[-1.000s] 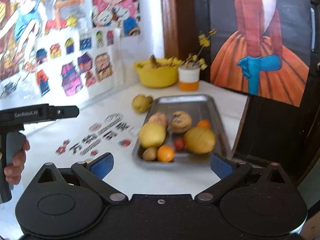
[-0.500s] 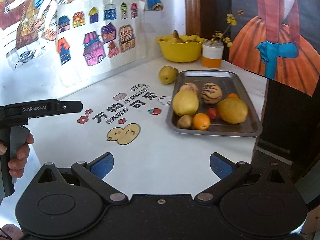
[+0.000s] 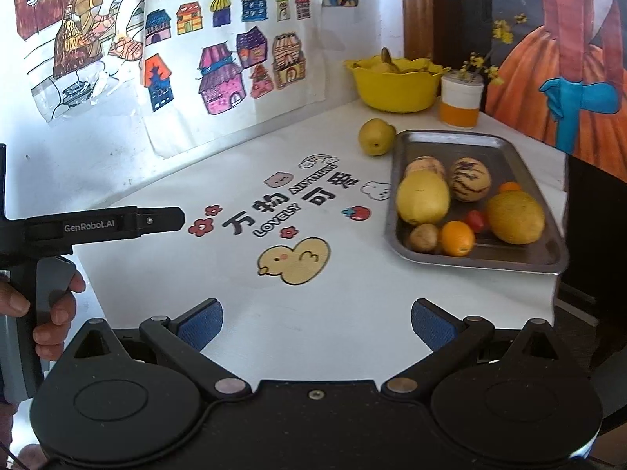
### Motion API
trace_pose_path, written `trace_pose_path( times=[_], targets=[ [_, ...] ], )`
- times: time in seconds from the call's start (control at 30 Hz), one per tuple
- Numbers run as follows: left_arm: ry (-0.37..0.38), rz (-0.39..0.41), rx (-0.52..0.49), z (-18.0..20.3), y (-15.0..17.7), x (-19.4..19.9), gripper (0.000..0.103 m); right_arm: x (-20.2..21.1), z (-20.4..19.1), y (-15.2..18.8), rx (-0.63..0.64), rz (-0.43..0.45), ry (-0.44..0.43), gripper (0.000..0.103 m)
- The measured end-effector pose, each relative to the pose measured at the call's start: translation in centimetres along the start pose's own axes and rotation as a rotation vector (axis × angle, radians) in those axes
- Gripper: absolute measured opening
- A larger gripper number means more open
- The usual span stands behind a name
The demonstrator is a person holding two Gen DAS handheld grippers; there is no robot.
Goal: Organize fruits
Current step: 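Withdraw both tools from the tray and lift them above the table, then move the left tool toward the yellow pear while the right tool approaches the small brown fruit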
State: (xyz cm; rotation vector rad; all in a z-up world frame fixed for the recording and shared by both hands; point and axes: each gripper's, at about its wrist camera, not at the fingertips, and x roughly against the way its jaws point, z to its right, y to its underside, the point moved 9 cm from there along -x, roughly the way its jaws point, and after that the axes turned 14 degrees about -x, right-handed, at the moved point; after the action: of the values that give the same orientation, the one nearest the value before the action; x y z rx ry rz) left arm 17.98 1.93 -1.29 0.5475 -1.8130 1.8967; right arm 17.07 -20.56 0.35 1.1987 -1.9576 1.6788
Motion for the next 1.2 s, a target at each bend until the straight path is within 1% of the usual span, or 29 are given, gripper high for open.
trace_pose_path(
  times=[0.1, 0.3, 0.5, 0.67, 0.8, 0.9, 1.0, 1.07, 1.2],
  targets=[
    [-0.008, -0.006, -0.001, -0.5, -0.1, -0.4, 0.103, -0.5, -0.8, -0.4, 0.019, -0.01, -0.017, 0.102],
    [-0.022, -0.009, -0.011, -1.3, -1.5, -1.4, 0.103, -1.9, -2.5, -1.8, 0.091, -0.02, -0.03, 0.102],
    [-0.036, -0.013, -0.035, -1.8, -3.3, -3.2, 0.103, -3.8, -2.9, -3.6, 0.135, -0.026, -0.034, 0.102],
    [-0.033, -0.003, -0.076, -1.5, -5.3, -5.2, 0.103, -4.7, -2.0, -6.5, 0.157, 0.004, -0.012, 0.102],
    [-0.025, 0.023, -0.096, -0.9, -7.1, -7.1, 0.103, -4.6, -0.4, -10.2, 0.15, 0.063, 0.016, 0.102],
    [-0.003, 0.039, -0.114, 0.0, -8.3, -8.8, 0.103, -4.5, 1.0, -13.5, 0.139, 0.102, 0.033, 0.102],
    [0.048, 0.059, -0.144, 1.6, -9.8, -10.8, 0.103, -5.0, 2.3, -17.0, 0.129, 0.121, 0.048, 0.102],
    [0.096, 0.072, -0.154, 2.8, -10.8, -12.3, 0.103, -5.7, 3.2, -19.3, 0.117, 0.113, 0.044, 0.102],
    [0.18, 0.076, -0.147, 4.9, -12.5, -15.7, 0.103, -8.6, 5.0, -23.0, 0.036, 0.05, 0.004, 0.102]
  ],
)
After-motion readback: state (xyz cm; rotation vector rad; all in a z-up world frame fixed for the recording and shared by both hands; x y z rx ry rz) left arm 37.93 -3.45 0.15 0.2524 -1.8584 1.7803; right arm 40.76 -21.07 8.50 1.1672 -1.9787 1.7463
